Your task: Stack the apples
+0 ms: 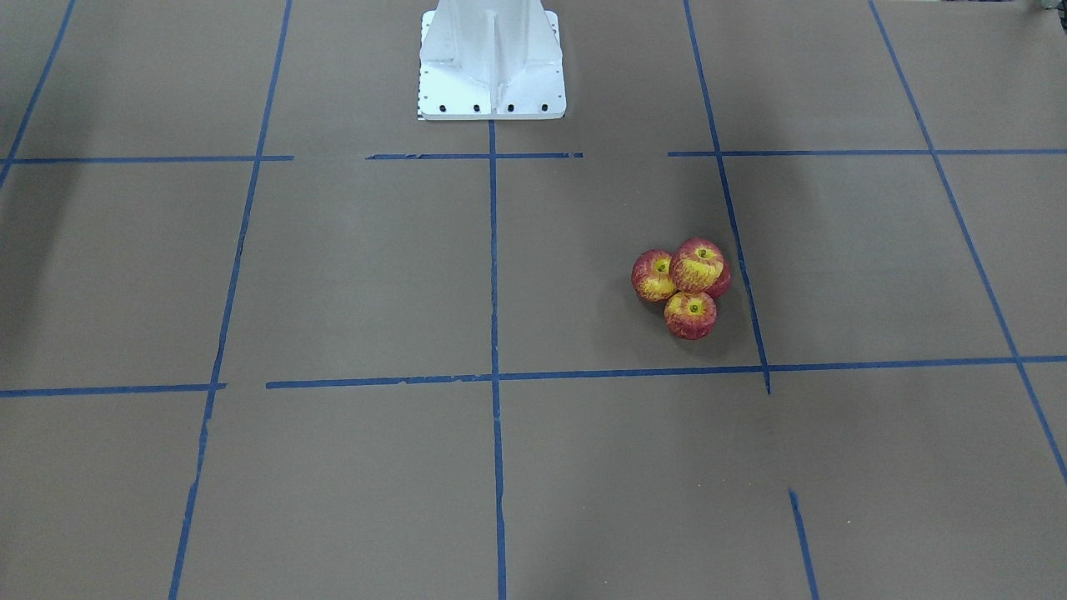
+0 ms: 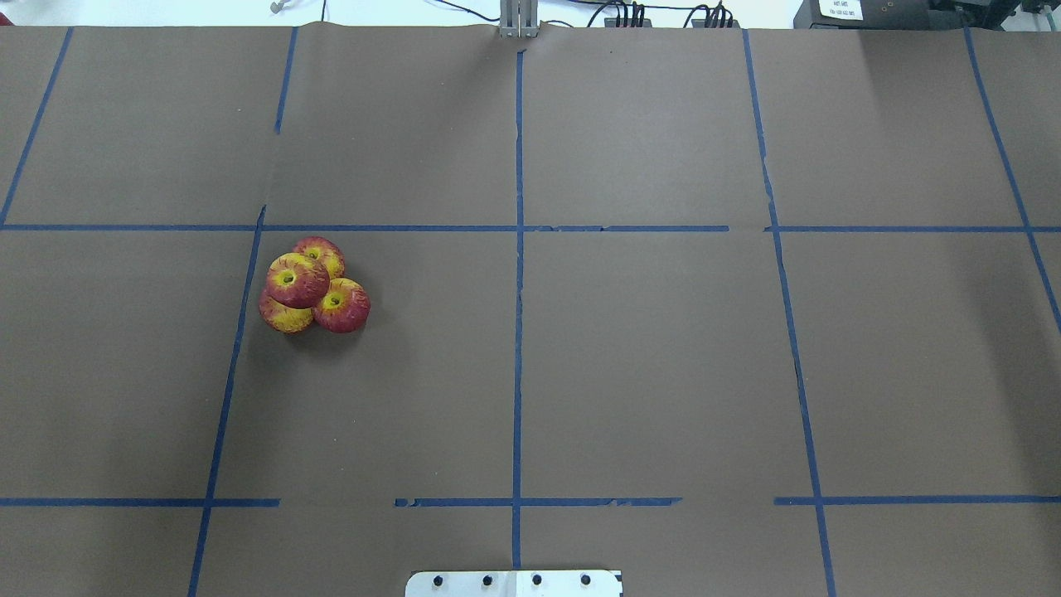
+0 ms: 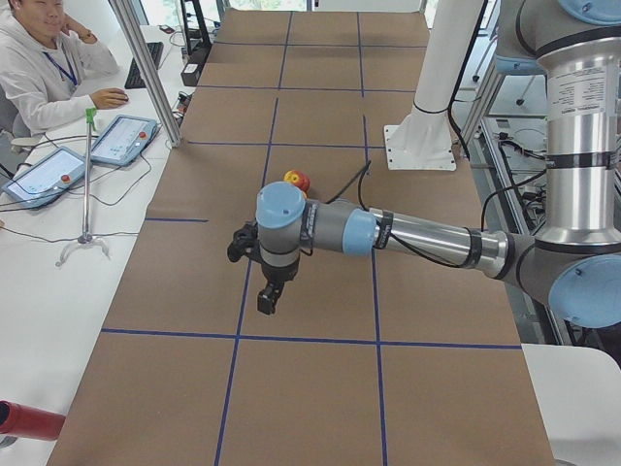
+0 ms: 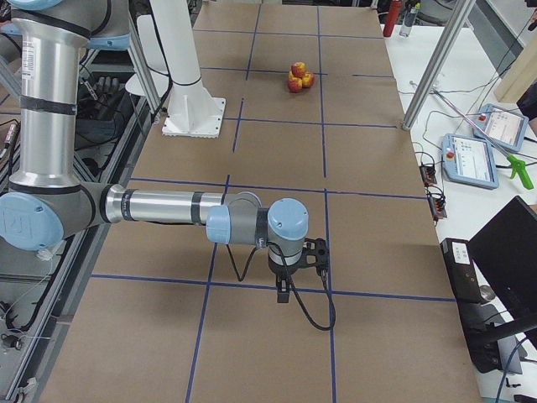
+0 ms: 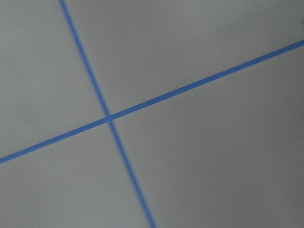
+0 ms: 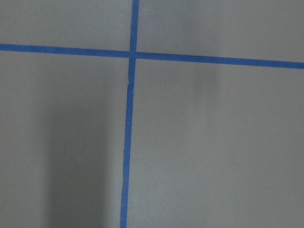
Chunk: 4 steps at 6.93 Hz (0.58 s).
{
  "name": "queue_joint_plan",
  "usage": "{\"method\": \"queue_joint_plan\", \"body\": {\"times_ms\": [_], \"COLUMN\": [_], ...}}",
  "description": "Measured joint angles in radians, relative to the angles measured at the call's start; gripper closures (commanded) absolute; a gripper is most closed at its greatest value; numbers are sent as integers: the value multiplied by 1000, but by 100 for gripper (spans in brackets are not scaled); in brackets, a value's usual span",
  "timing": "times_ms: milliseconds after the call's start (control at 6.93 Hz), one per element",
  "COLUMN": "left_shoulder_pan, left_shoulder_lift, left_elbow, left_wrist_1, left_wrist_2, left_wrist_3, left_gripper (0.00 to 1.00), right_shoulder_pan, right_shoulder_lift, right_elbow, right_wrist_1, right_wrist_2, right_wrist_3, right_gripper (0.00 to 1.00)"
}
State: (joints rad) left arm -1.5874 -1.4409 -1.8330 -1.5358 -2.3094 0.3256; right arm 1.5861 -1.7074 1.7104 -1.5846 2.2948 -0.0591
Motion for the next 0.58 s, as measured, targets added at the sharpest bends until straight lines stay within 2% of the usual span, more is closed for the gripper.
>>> {"method": "queue_joint_plan", "body": {"times_ms": [288, 577], "left_shoulder_pan": [-40, -52], "left_shoulder_lift": [23, 4], "left_elbow": [53, 79], "left_wrist_1": [6, 93], "left_wrist_2": [-2, -86], "left_wrist_3": [60, 15], "left_gripper": [0, 0], "right_shoulder_pan": [0, 0], "right_shoulder_lift": [0, 0], "right_elbow": [0, 0], "right_wrist_1": [0, 0], "right_wrist_2": [0, 0], "right_wrist_3": [0, 0], "right_gripper": [0, 0]}}
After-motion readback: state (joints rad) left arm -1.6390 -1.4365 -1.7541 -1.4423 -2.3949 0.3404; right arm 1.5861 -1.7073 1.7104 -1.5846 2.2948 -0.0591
